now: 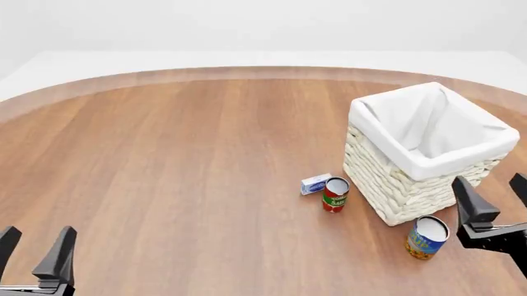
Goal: Pick up the alphabet soup and the cream cheese box, and put them in the basket.
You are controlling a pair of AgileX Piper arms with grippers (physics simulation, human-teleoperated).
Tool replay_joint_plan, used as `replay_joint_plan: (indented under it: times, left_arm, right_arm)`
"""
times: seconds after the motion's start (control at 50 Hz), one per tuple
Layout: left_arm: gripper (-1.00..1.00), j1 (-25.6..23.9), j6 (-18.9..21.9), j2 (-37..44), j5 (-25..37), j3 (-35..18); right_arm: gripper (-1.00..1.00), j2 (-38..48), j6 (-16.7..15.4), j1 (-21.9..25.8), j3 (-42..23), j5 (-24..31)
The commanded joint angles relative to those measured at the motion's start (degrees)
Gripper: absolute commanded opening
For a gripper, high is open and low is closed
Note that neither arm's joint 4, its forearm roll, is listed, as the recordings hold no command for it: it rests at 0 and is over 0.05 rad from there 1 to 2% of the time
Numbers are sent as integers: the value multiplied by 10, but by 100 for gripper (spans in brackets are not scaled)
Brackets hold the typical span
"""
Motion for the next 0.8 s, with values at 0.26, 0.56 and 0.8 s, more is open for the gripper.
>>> replay_joint_plan:
  times: [0.26,0.56,0.8]
  left_arm:
    - [100,0,0,0,0,0]
    - [100,0,0,0,0,0]
    - [100,0,0,0,0,0]
  right_arm:
    - [100,101,-26,14,-105,47]
    - [100,181,-43,80,-213,106]
    - [100,211,-115,96,-260,89]
